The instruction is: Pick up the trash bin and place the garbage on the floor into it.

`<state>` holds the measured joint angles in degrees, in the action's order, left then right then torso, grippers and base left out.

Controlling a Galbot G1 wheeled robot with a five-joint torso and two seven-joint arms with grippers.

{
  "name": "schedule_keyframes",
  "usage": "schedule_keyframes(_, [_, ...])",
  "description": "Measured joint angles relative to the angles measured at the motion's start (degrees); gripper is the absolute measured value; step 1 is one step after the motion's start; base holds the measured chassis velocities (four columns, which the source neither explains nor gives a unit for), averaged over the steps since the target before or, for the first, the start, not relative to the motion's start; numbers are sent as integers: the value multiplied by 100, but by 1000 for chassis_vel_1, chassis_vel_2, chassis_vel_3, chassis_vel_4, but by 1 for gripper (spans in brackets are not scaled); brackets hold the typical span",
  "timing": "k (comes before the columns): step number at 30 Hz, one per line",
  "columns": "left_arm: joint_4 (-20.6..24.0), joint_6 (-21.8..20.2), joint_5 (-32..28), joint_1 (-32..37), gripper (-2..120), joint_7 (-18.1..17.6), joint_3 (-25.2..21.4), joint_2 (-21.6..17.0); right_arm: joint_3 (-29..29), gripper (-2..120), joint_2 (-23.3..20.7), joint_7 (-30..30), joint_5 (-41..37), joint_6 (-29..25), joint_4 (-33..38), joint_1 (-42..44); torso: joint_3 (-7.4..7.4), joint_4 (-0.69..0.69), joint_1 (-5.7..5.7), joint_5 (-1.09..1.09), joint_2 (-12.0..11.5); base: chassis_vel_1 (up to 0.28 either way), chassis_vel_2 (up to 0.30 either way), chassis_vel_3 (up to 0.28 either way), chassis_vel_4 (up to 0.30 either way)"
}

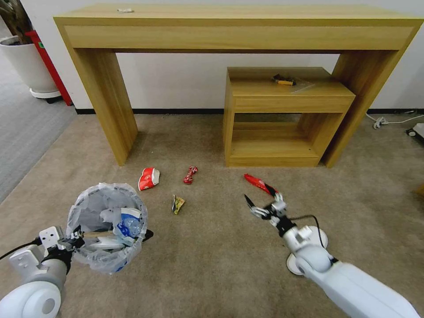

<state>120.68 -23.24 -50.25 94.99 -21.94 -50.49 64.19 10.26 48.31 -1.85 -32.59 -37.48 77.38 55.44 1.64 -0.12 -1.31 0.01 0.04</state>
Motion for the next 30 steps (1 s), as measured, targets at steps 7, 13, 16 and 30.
schedule_keyframes(7, [-2, 15, 5, 35, 0, 7, -4, 22, -716, 88, 52, 1, -182, -28, -165, 673, 0, 1, 0, 1, 0, 0, 0, 0, 0])
schedule_keyframes(13, [-71, 33, 5, -12, 0, 19, 39, 10, -1291, 96, 42, -109, -360, 6, -195, 1525, 1, 0, 0, 1, 0, 0, 0, 0, 0])
schedule_keyframes(16, [-168, 44, 9, -64, 0, 33, 92, -1, -1579, 97, -11, -199, -658, 78, -232, 2074, 0, 0, 0, 1, 0, 0, 0, 0, 0])
schedule_keyframes(30, [-341, 54, 36, -259, 0, 23, 274, 16, -2044, 100, -11, 258, -1319, 85, -884, 2822, 1, 1, 0, 2, -1, 0, 0, 0, 0])
